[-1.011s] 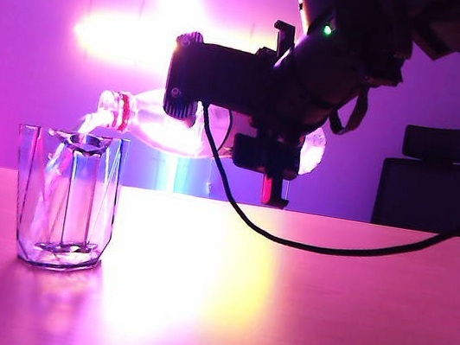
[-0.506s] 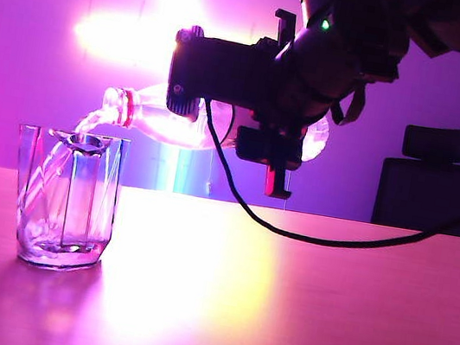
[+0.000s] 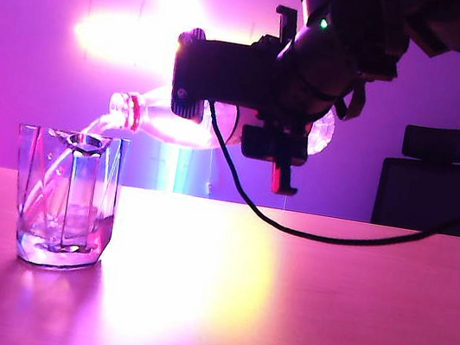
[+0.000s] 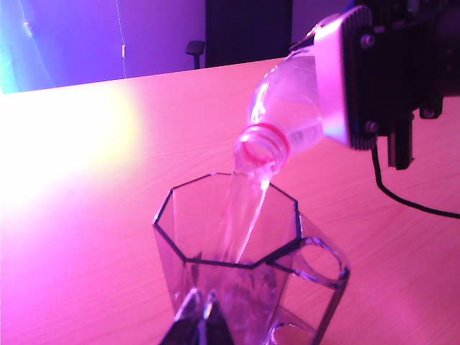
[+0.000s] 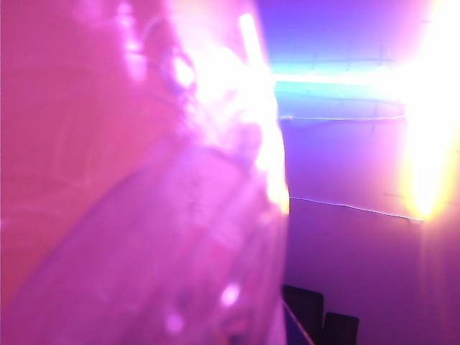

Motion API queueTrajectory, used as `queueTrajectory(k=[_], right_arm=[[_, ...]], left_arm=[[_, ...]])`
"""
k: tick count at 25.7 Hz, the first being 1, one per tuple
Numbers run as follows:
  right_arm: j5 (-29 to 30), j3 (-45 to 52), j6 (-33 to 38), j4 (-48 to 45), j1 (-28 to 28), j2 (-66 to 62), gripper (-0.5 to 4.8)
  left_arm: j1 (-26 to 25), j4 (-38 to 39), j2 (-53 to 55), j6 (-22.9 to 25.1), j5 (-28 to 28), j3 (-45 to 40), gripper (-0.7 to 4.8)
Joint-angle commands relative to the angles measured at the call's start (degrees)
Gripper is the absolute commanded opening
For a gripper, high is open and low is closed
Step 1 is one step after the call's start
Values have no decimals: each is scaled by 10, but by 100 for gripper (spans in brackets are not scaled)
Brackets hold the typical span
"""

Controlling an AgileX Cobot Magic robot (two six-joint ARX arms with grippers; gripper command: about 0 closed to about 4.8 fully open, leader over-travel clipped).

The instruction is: Pick up the mineral water bottle on the table and pour water into the mug until it's half full.

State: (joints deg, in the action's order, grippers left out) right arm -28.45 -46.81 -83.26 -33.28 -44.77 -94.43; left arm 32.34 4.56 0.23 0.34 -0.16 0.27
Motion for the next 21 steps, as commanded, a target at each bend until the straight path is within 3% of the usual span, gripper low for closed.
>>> queueTrajectory(k=[1, 21], right_arm=[[-2, -7, 1, -51, -2, 7, 219], [-6, -7, -9, -50, -2, 7, 213]], left_arm=[[1, -3, 1, -2, 2, 2, -2], [1, -3, 1, -2, 2, 2, -2]])
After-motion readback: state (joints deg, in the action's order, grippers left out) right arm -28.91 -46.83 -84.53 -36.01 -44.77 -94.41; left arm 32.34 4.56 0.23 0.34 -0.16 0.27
